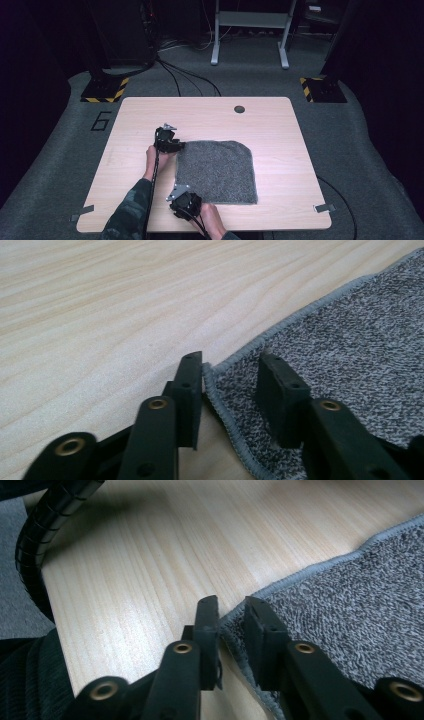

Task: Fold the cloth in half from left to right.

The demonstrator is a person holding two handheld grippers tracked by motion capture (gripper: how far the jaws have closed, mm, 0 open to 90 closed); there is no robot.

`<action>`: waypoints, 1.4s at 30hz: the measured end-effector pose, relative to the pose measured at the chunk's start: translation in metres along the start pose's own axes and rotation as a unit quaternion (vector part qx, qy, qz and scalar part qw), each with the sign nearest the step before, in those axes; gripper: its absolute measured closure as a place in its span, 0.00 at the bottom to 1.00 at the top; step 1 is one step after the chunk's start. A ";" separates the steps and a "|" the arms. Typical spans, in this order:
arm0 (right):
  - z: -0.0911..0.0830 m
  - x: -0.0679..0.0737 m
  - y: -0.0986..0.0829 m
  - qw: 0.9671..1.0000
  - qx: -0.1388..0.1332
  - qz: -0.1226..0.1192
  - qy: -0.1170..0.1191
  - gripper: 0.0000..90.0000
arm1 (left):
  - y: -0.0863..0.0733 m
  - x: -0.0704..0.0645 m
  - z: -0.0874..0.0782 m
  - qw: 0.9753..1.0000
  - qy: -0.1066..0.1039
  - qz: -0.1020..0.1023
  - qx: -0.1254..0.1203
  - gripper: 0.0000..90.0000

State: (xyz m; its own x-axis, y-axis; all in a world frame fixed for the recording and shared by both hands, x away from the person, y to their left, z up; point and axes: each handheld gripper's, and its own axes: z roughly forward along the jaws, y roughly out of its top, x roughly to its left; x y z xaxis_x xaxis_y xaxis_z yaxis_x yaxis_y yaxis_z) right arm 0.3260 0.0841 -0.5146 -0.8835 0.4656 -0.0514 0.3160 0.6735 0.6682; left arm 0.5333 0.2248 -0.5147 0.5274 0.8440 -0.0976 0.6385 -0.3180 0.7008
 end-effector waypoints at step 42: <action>-0.071 -0.007 0.033 0.989 -0.143 0.015 -0.016 0.98 | 0.070 -0.008 -0.066 0.997 0.063 0.053 -0.010 0.99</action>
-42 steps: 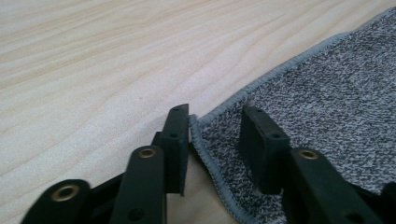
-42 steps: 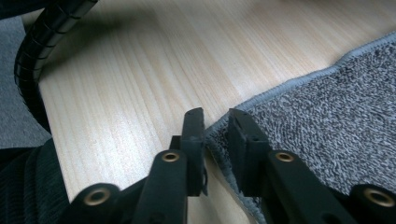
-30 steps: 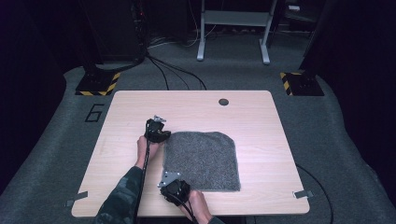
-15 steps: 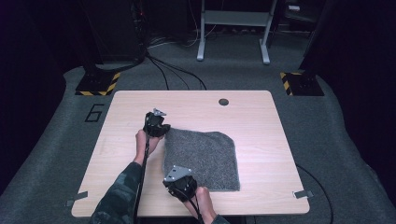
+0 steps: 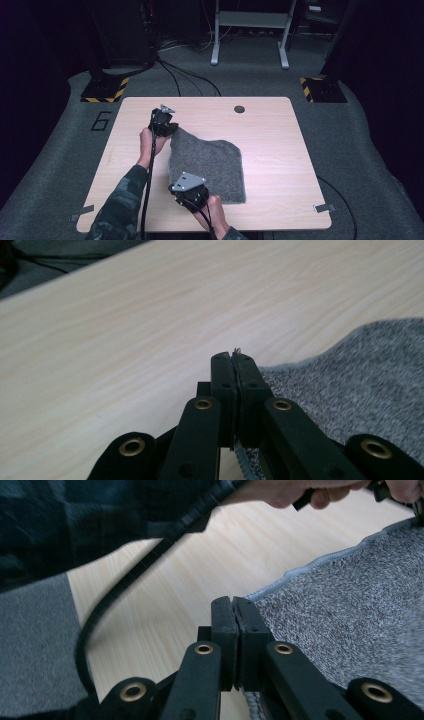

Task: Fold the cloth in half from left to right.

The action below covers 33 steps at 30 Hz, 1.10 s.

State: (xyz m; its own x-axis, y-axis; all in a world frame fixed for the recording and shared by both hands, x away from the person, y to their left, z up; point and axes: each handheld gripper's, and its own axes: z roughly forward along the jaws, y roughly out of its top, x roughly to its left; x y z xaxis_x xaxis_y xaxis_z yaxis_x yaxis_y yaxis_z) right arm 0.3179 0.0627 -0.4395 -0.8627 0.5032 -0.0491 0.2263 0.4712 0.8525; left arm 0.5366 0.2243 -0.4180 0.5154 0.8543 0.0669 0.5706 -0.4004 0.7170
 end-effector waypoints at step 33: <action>-0.060 -0.044 -0.084 0.994 0.018 0.094 -0.059 0.98 | 0.052 -0.090 0.053 0.997 -0.037 0.063 0.024 0.98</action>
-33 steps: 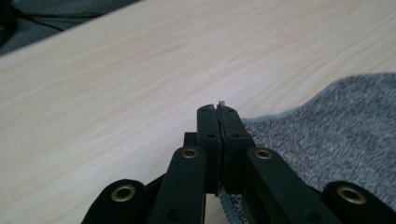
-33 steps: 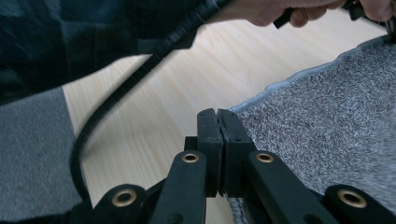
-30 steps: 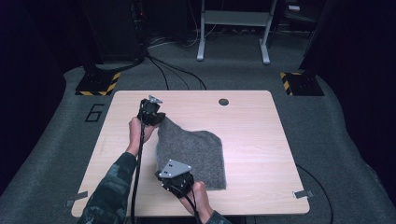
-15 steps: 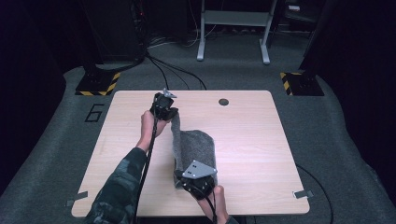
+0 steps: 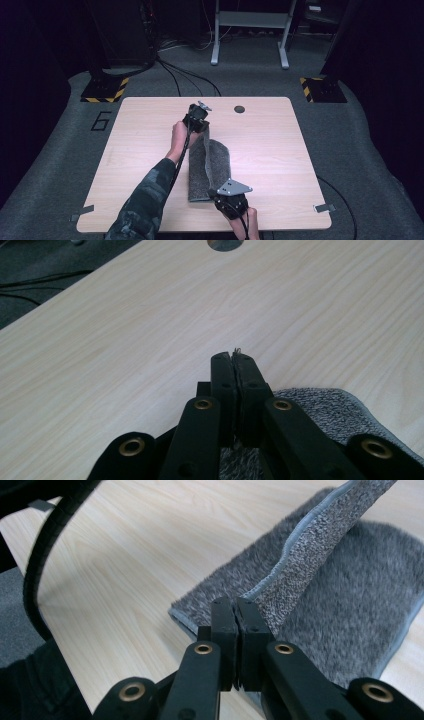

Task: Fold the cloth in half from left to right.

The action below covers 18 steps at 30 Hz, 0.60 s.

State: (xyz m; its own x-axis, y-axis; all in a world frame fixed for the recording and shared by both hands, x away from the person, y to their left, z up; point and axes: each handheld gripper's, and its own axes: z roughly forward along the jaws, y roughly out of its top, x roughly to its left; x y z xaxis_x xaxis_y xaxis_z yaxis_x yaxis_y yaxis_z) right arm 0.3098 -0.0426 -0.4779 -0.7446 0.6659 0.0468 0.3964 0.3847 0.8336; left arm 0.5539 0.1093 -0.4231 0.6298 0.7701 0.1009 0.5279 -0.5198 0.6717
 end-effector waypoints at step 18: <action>-0.004 -0.021 -0.034 0.999 0.022 0.041 -0.025 0.97 | 0.010 -0.030 0.033 0.999 -0.009 0.026 0.026 0.98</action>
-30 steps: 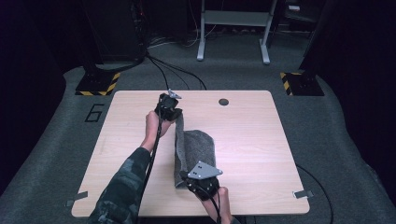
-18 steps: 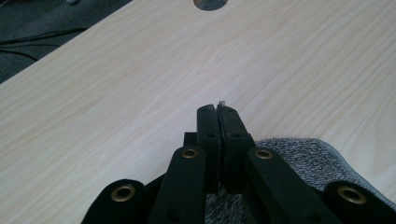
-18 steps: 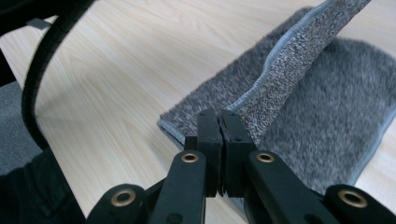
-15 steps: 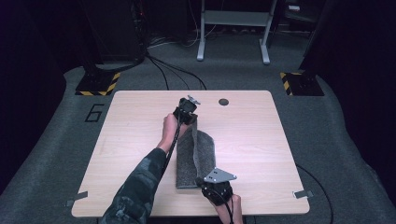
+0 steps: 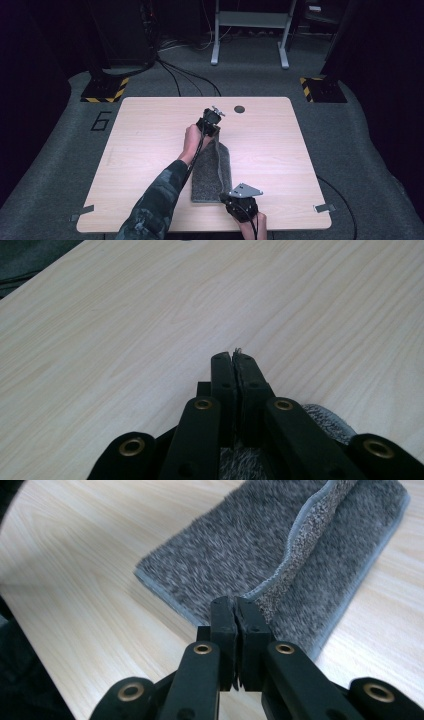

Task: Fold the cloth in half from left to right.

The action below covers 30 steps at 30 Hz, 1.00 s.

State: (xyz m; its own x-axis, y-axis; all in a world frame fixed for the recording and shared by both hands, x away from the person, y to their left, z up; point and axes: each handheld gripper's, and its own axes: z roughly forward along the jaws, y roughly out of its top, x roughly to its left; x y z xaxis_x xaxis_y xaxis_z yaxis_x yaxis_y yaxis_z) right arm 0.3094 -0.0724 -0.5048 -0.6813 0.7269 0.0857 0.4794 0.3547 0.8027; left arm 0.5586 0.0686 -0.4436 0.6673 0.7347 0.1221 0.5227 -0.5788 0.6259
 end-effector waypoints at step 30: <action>-0.002 -0.048 0.016 0.997 0.025 0.032 -0.069 0.22 | -0.090 0.012 -0.044 0.998 -0.006 -0.066 0.001 0.17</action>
State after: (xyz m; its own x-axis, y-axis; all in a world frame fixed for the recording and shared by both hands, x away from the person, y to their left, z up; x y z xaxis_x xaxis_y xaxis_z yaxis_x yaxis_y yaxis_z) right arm 0.3486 -0.1031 -0.4944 -0.5675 0.8218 0.0506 0.5483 0.3313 0.7679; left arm 0.4969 0.1448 -0.4646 0.5995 0.7998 0.0299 0.6066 -0.4784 0.6349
